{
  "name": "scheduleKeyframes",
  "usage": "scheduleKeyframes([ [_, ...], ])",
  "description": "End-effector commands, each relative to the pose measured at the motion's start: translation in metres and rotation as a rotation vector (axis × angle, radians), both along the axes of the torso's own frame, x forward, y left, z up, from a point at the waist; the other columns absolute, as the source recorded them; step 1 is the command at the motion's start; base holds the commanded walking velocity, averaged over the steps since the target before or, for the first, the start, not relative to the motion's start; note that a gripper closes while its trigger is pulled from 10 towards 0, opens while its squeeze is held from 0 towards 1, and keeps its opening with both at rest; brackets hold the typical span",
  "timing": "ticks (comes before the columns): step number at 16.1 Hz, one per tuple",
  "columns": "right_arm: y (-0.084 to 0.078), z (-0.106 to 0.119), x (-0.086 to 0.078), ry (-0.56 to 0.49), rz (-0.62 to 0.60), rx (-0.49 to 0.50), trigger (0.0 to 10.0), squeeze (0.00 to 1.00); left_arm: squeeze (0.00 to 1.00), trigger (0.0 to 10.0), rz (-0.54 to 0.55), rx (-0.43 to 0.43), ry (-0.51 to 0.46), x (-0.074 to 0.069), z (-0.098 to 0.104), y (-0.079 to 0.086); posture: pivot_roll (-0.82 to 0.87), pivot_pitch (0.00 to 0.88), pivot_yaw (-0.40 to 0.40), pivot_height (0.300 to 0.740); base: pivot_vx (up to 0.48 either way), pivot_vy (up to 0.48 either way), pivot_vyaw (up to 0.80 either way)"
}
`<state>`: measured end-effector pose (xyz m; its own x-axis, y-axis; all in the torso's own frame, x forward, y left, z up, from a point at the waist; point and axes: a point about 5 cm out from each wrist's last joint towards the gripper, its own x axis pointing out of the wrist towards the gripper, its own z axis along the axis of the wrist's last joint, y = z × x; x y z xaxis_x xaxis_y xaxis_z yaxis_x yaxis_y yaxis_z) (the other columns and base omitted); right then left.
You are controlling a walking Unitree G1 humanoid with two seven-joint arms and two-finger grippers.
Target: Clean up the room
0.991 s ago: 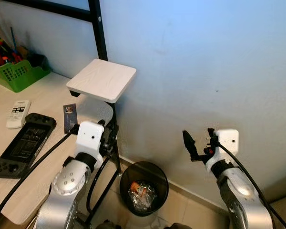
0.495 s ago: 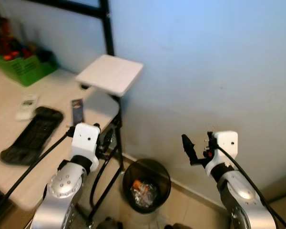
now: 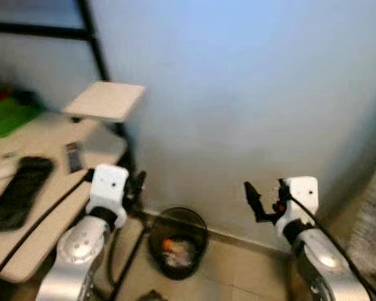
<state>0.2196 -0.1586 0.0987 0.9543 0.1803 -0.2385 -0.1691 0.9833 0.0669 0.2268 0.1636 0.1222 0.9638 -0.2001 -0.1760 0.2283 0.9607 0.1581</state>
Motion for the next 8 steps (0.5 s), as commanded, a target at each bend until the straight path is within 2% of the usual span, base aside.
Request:
scheduleKeyframes([
  [1, 0.0006, 0.0039, -0.0005, 0.001, 0.002, 0.011, 10.0, 0.0, 0.0, 10.0, -0.001, -0.007, 0.018, -0.001, -0.0024, 0.0019, 0.01, 0.0, 0.007, 0.74, 0.0, 0.0, -0.8],
  [8, 0.0014, 0.0086, 0.0003, -0.029, -0.015, -0.011, 10.0, 0.0, 0.0, 10.0, 0.009, -0.023, -0.002, 0.0, 0.0059, 0.0031, 0.02, 0.0, 0.001, 0.74, 0.0, 0.0, -0.8],
])
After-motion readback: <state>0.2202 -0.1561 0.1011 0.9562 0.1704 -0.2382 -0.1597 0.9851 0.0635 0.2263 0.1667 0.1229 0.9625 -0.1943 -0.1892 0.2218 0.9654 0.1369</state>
